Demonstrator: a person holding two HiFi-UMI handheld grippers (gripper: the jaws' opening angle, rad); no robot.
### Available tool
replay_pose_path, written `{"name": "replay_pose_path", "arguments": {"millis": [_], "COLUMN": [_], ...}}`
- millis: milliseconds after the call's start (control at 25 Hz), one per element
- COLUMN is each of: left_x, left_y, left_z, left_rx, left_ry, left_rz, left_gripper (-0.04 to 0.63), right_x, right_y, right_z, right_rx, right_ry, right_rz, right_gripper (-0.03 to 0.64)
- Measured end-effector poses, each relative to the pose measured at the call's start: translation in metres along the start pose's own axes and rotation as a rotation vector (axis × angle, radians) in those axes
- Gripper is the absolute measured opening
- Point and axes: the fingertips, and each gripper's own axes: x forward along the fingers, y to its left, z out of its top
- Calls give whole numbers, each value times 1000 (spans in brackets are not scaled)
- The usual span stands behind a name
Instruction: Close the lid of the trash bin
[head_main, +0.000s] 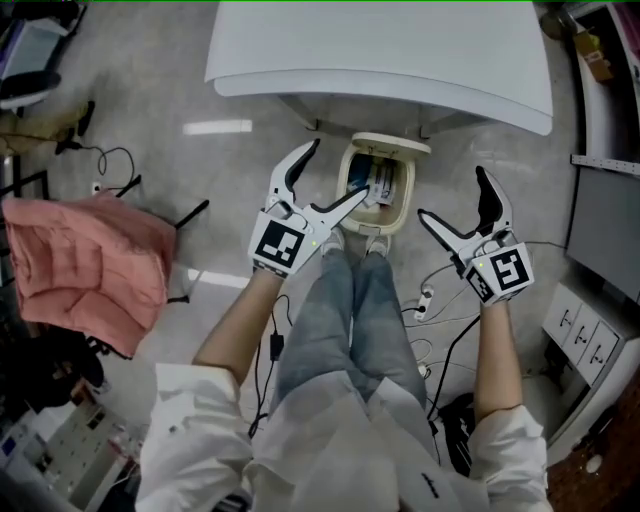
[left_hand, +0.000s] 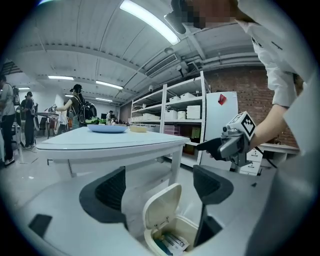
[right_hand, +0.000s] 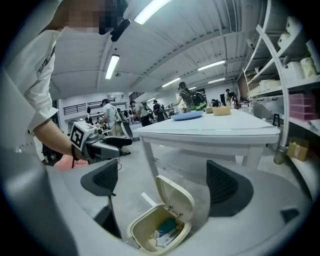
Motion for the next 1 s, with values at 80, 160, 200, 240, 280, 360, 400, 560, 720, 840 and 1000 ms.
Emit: {"name": "replay_pose_path", "arguments": {"millis": [80, 160, 200, 240, 280, 360, 400, 560, 720, 840, 1000], "left_x": [8, 16, 20, 24, 28, 37, 41, 53, 64, 72, 84], "left_y": [5, 10, 12, 14, 16, 19, 20, 26, 33, 38, 45], "left_z": [-17, -31, -37, -43, -50, -62, -68, -94, -114, -126, -138], "left_rx": [-4, -1, 1, 2, 3, 4, 2, 5, 16, 12, 37], "left_ry": [4, 1, -1, -2, -2, 0, 0, 6, 6, 10, 25], "left_rz": [1, 2, 2, 2, 2, 3, 4, 6, 22, 34, 37], "left_gripper": [440, 440, 440, 439, 439, 439, 436, 401, 333, 301, 270], "right_x": [11, 21, 26, 31, 36, 44, 48, 65, 81, 91, 99], "right_y": [-7, -13, -15, -18, -22, -29, -32, -40, -41, -43, -56], "right_z": [-14, -25, -30, -36, -43, -54, -59, -79, -98, -111, -123], "right_rx": [-10, -15, -16, -15, -15, -13, -9, 10, 0, -6, -9], "right_ry": [12, 19, 22, 24, 27, 30, 29, 19, 29, 35, 30], "right_rz": [-2, -2, -2, -3, -4, -6, -8, -14, -4, -10, -49], "right_gripper": [566, 566, 566, 565, 563, 544, 537, 535, 527, 512, 471]}}
